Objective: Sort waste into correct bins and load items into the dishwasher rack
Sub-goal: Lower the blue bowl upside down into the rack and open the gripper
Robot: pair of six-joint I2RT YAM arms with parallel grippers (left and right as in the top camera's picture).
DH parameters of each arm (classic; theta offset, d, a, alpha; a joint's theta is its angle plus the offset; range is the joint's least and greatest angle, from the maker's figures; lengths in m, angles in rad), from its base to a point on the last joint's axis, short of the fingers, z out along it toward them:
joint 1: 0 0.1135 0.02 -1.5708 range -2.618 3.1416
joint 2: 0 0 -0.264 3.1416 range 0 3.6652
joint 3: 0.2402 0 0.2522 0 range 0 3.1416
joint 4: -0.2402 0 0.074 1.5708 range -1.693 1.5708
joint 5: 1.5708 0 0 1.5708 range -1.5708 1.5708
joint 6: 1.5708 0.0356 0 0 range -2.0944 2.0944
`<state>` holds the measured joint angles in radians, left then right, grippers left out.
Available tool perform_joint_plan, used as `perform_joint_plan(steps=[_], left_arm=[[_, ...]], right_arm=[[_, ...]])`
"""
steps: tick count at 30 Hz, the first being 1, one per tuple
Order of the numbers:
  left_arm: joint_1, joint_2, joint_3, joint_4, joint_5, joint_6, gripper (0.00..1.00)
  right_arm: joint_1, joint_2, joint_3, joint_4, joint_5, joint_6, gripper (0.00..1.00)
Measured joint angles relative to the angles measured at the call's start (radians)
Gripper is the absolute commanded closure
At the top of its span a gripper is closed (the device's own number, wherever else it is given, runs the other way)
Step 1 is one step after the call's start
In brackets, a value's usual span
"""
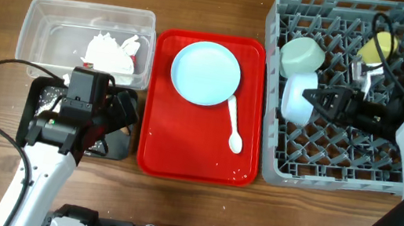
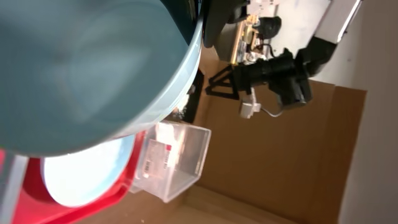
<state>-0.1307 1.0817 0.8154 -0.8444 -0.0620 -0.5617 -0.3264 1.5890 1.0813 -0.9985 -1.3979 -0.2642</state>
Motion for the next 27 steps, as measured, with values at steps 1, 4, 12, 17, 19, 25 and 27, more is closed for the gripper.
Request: perform_joint_plan(steps=[1,4,12,17,19,25,27], left_arm=[[0.000,0.000,0.000,0.000,0.000,0.000,0.00],[0.000,0.000,0.000,0.000,0.000,0.000,0.00],[0.000,0.000,0.000,0.000,0.000,0.000,0.00],[0.000,0.000,0.000,0.000,0.000,0.000,0.00],[0.000,0.000,0.000,0.000,0.000,0.000,0.00],[0.000,0.000,0.000,0.000,0.000,0.000,0.00],[0.000,0.000,0.000,0.000,0.000,0.000,0.00]], right_arm=[[0.000,0.000,-0.007,0.000,0.005,-0.004,0.96],[0.000,0.001,-0.057,0.039,0.016,-0.013,0.96],[0.000,0.001,-0.124,0.126,-0.015,-0.014,0.95],[-0.003,0.001,-0.125,0.139,0.003,-0.003,0.94],[-0.011,0.001,-0.126,0.168,0.038,0.033,0.94],[-0.043,0.001,-0.126,0.213,0.220,0.137,0.85],[-0.058,0.001,-0.126,0.212,0.289,0.163,0.82]])
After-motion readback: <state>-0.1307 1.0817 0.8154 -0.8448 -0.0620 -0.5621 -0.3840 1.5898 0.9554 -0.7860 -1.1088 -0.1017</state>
